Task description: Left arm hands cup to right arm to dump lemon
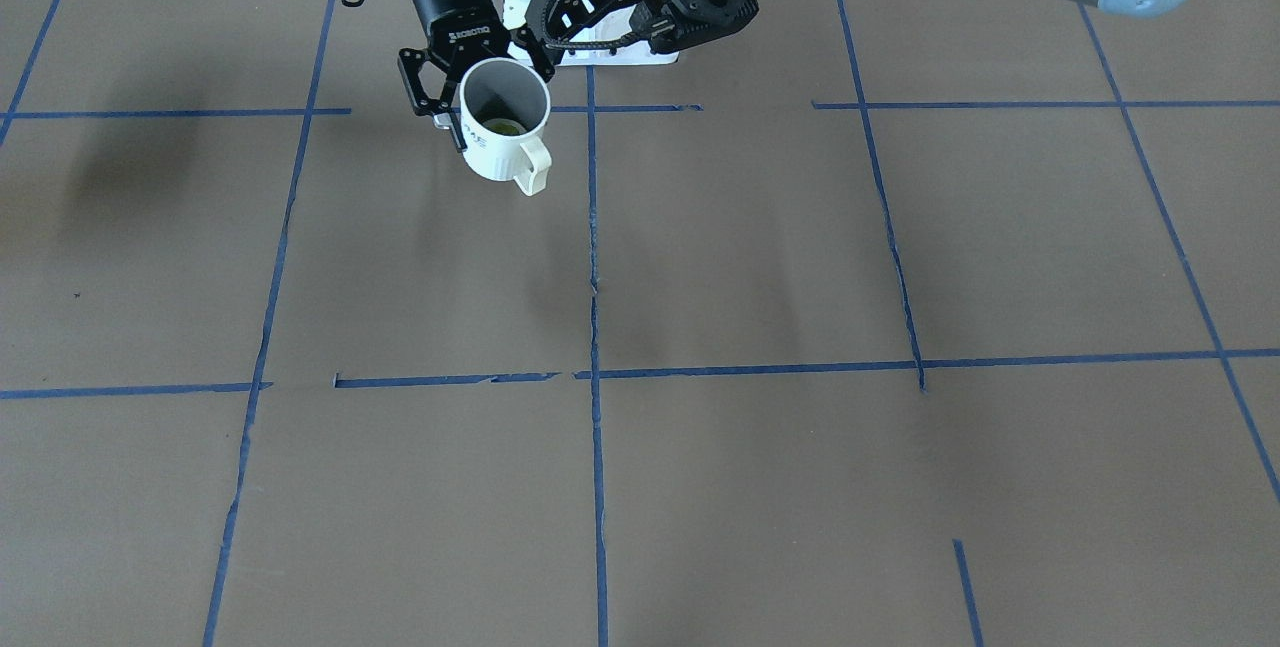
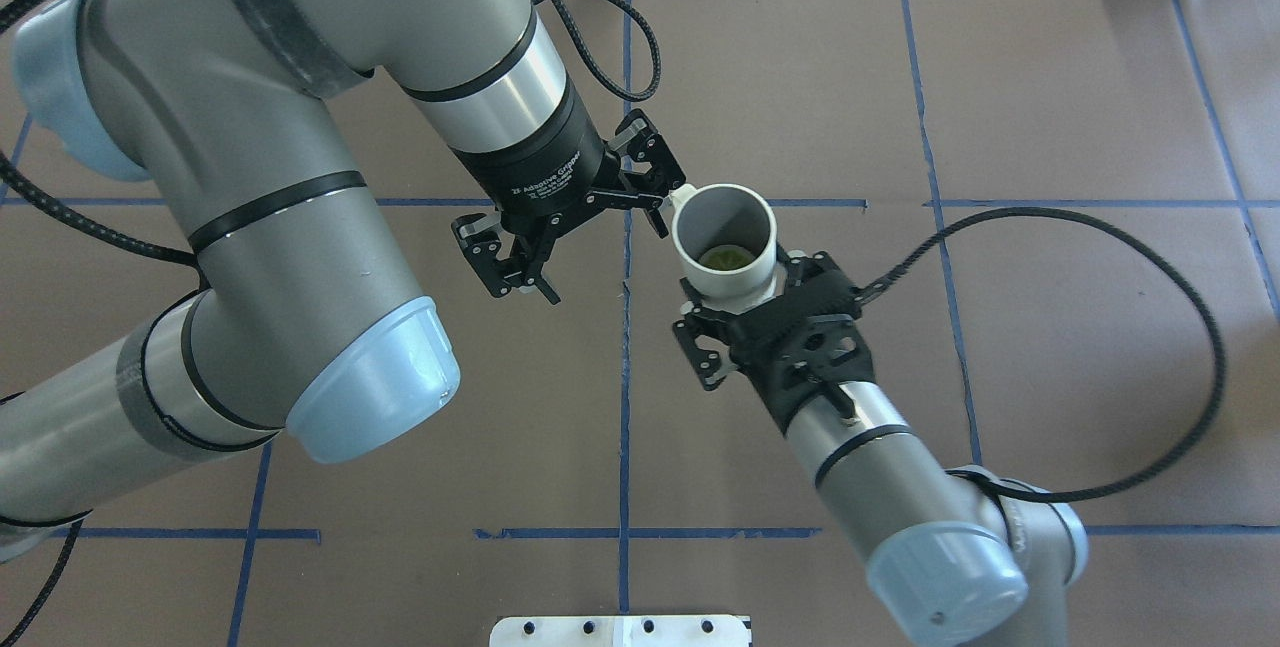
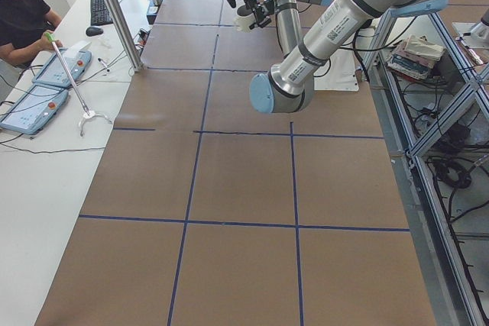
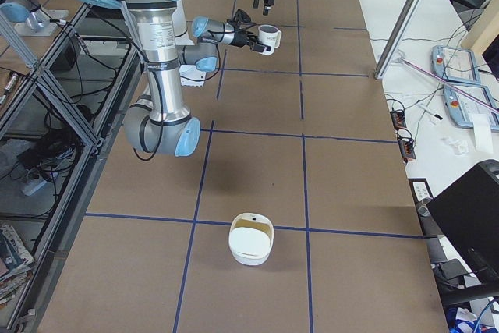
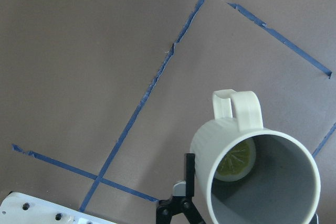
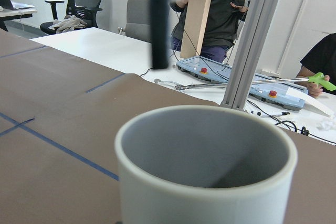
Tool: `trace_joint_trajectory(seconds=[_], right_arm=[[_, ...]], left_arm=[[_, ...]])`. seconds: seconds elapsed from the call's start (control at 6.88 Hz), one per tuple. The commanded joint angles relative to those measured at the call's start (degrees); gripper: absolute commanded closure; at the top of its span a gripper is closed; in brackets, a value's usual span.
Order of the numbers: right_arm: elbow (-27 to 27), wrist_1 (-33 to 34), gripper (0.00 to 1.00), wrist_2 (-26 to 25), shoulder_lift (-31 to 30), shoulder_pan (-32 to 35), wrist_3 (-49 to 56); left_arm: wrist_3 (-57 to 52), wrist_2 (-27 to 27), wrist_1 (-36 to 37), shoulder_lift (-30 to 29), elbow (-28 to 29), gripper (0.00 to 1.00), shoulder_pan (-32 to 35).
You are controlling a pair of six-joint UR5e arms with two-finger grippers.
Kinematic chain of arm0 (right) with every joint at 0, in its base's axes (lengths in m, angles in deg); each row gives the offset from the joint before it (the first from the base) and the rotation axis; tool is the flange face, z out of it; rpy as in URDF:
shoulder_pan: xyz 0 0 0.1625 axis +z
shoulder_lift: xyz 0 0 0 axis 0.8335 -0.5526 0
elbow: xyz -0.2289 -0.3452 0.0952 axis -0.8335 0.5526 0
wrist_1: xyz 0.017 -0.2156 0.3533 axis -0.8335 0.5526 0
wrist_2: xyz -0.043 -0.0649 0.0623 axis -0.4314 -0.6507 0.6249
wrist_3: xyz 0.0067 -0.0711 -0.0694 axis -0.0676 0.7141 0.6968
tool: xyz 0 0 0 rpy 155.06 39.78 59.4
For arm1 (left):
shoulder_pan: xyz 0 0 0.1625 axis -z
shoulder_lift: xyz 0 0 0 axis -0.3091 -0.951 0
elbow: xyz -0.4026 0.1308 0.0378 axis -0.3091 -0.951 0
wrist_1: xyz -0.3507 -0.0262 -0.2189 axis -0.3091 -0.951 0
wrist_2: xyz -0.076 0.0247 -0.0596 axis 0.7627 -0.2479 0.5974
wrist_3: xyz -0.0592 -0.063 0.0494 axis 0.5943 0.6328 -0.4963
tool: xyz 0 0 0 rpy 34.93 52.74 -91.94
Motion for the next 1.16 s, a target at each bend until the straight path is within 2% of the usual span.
trace_joint_trajectory(seconds=[0.0, 0.29, 0.44, 0.73, 0.87, 1.02], right_arm=[[-4.46, -11.54, 0.81, -0.54, -13.08, 0.12, -8.13], [-4.37, -20.19, 0.89, -0.54, -23.27, 1.87, -12.15], [-4.19, -27.02, 0.92, -0.45, -29.33, 2.14, -12.42], [2.8, -45.36, 0.98, -0.62, -36.04, 2.67, -12.51], [5.1, -51.37, 0.99, -0.54, -40.16, 2.85, -16.16], [12.26, -63.01, 1.0, -0.36, -41.76, 2.85, -19.16]], left_arm=[[-0.09, -0.3, -0.13, 2.49, -0.98, 0.0, 0.08], [-0.26, -0.31, -0.22, 3.2, -1.16, 0.0, 0.08], [-0.26, -0.39, -0.31, 3.47, -1.16, 0.0, -0.01], [-0.61, -0.39, -0.48, 4.17, -1.25, 0.0, 0.08], [-0.53, -0.39, -0.48, 4.17, -1.25, 0.0, -0.01], [-0.53, -0.39, -0.49, 4.17, -1.34, 0.0, -0.01]])
